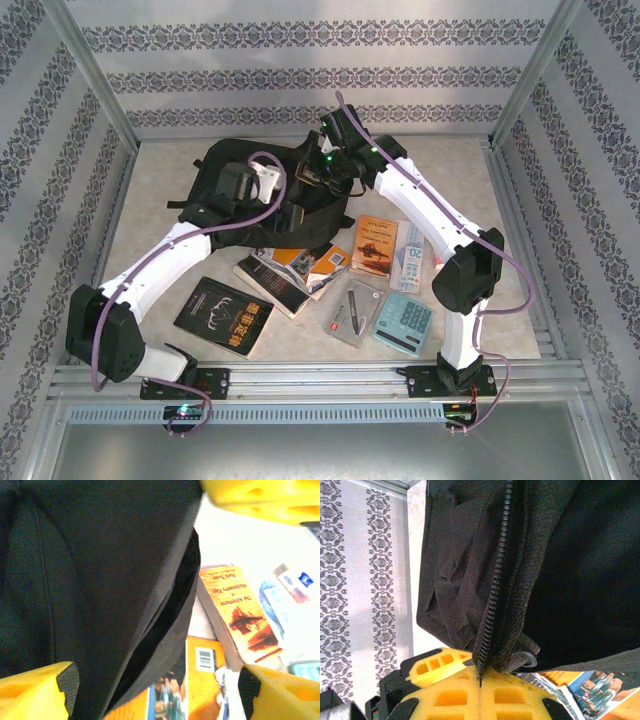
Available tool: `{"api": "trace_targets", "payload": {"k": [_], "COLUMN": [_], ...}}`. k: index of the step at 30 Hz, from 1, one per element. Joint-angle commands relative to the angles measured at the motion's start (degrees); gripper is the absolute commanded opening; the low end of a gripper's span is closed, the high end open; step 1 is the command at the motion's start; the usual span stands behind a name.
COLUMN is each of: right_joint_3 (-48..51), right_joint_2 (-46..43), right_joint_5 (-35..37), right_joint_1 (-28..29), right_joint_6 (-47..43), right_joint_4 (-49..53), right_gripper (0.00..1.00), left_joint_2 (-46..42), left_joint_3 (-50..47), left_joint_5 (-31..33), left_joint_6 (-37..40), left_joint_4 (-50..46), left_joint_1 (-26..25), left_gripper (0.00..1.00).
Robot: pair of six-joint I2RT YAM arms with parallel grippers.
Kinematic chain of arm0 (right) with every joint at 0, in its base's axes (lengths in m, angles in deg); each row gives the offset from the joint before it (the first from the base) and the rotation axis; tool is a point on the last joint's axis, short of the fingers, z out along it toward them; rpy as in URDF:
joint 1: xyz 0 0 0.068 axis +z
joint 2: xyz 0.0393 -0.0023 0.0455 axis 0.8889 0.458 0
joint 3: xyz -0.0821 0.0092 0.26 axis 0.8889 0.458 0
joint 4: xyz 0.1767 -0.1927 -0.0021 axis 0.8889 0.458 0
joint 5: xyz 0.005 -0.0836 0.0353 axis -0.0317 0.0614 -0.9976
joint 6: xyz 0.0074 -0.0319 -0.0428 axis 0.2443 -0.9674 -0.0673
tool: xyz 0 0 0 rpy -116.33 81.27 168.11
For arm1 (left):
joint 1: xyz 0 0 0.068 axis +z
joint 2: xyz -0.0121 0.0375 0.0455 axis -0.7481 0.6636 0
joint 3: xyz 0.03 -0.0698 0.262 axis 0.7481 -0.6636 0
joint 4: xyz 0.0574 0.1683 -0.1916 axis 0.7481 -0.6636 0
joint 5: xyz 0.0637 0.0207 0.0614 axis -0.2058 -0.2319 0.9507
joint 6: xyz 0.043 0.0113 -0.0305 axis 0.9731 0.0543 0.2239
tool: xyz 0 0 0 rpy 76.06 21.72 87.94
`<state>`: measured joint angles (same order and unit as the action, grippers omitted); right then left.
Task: Pack the student bag
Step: Open the student bag at the top-center of the table.
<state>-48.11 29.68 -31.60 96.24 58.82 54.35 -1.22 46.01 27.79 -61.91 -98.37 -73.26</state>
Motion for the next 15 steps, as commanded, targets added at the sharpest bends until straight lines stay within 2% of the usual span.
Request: {"api": "trace_targets", "payload": {"k": [1, 3, 4, 6, 9, 10, 11, 14, 15], "right_joint_3": [-1.95, -1.35, -0.81, 0.3, 1.41, 1.81, 2.15, 3.23, 3.98], "right_joint_2": [-0.19, -0.51, -0.86, -1.7, -2.95, -3.37, -4.09, -6.77, -8.07], "right_joint_5": [-1.56, -1.84, -1.93, -1.85, -0.85, -0.43, 0.24, 2.83, 4.26], "right_joint_1": [-0.36, -0.36, -0.28, -0.28, -0.63, -0.83, -1.22, -3.54, -4.66], "right_joint_6": [2.04, 2.68, 3.01, 3.3, 3.27, 3.29, 3.14, 2.86, 3.05], "right_joint_4": [-2.02, -2.55, -3.02, -3.87, -3.72, -3.67, -3.36, -1.26, -0.5], "right_gripper": [0.0, 0.0, 0.0, 0.0, 0.0, 0.0, 0.0, 0.38, 0.46], "left_joint_2": [2.58, 3.78, 4.55, 5.74, 6.41, 6.26, 5.94, 3.92, 3.07], "left_joint_3": [1.84, 1.65, 1.77, 2.32, 2.34, 2.27, 2.18, 0.33, -0.59], "left_joint_5": [6.4, 6.66, 6.84, 6.95, 5.94, 5.31, 4.61, 3.08, 2.66], "left_joint_6": [7.55, 8.99, 9.92, 12.07, 14.68, 15.62, 16.41, 17.52, 17.83], "left_joint_4": [8.4, 10.76, 11.44, 11.26, 10.75, 10.45, 9.95, 11.52, 12.27], "left_joint_1": [-0.27, -0.51, -0.6, -0.91, -1.04, -1.02, -1.0, -1.0, -1.0], "left_gripper": [0.83, 0.79, 0.72, 0.49, 0.08, 0.0, 0.0, 0.0, 0.0]}}
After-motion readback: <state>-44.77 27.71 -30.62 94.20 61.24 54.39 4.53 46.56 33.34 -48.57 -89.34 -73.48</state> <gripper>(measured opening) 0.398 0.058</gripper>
